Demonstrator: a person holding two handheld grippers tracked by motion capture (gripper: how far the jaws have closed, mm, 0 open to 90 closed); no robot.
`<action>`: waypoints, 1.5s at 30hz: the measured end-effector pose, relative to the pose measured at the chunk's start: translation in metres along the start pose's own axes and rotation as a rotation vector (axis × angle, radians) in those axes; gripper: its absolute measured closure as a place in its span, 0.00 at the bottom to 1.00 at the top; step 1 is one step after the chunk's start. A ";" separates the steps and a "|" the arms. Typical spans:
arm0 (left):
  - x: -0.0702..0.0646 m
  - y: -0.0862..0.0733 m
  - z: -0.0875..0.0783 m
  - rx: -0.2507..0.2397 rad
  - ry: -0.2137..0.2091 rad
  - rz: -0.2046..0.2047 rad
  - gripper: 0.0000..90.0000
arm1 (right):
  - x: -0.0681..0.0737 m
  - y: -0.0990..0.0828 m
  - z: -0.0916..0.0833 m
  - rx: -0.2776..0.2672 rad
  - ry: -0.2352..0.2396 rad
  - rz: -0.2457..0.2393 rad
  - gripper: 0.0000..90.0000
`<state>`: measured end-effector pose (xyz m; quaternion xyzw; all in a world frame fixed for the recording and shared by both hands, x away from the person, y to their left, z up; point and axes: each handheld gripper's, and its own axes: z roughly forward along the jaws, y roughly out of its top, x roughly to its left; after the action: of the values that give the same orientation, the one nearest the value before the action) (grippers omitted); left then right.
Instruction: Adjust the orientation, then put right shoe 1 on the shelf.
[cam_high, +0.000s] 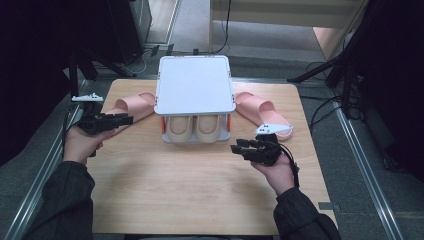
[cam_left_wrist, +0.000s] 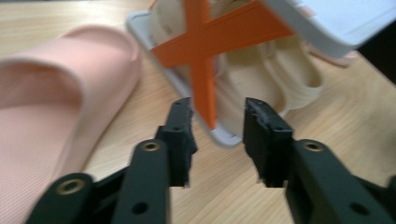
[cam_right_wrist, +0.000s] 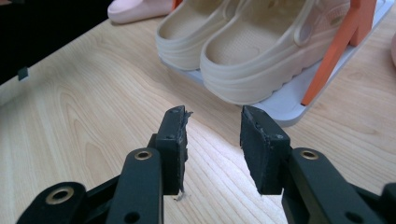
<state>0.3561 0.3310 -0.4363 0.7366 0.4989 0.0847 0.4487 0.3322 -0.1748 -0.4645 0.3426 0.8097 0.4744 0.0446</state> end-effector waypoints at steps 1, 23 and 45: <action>0.003 0.000 0.000 0.000 0.002 -0.009 0.74 | 0.000 0.000 0.001 0.003 -0.004 -0.001 0.69; 0.052 0.009 0.015 0.035 0.108 -0.038 1.00 | 0.004 -0.017 -0.013 0.001 -0.045 0.017 0.70; 0.104 -0.006 0.049 0.046 0.171 -0.125 0.99 | 0.008 -0.030 -0.021 0.015 -0.084 0.033 0.70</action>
<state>0.4310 0.3879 -0.5026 0.7042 0.5822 0.1074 0.3919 0.3028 -0.1950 -0.4752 0.3758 0.8049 0.4542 0.0683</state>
